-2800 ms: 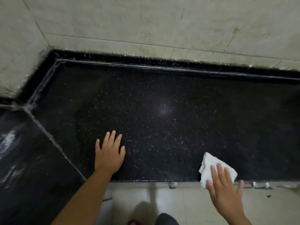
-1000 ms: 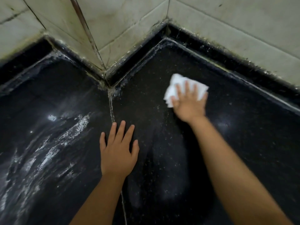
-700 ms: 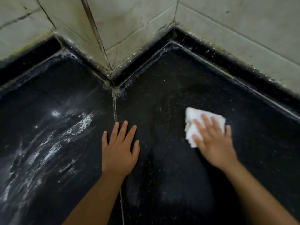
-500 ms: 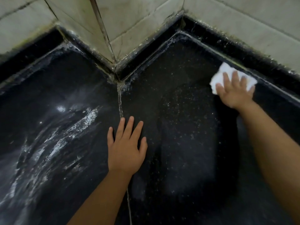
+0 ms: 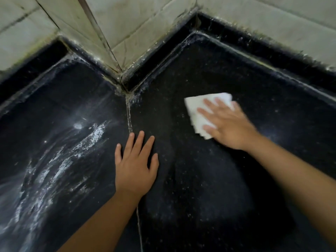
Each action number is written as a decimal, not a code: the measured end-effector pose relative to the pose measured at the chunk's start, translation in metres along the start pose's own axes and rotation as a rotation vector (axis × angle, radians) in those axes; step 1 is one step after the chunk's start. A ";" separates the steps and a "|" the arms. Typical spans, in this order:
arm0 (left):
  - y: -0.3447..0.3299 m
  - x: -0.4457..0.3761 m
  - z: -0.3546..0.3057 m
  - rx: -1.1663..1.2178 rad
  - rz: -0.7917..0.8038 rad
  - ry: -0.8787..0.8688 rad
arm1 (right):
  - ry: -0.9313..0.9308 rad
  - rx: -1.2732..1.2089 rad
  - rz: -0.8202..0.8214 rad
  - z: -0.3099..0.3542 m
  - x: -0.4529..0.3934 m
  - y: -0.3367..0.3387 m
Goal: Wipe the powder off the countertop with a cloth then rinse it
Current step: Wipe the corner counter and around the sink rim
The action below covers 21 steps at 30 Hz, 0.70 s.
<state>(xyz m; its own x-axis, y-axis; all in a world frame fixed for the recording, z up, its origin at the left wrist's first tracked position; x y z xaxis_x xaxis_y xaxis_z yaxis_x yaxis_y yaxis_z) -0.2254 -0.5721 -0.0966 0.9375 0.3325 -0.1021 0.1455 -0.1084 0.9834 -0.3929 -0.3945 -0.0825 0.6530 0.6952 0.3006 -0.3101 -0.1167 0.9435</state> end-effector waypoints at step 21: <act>0.002 -0.001 0.000 -0.007 0.062 0.040 | -0.055 -0.011 -0.019 0.036 -0.138 0.039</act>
<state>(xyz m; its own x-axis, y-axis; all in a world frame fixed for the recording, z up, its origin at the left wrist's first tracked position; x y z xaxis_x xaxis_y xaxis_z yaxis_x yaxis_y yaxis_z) -0.2263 -0.5732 -0.0947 0.9311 0.3630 -0.0354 0.0855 -0.1229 0.9887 -0.4702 -0.5208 -0.0822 0.6959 0.6569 0.2900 -0.3047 -0.0956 0.9477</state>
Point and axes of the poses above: each hand's wrist, its own x-axis away from the middle knuckle, its own y-axis out of the back of the hand, z = x × y, the point moved 3 cm from there along -x, towards the middle knuckle, and after that the axes turned 2 degrees about -z, right-handed, at the moved point
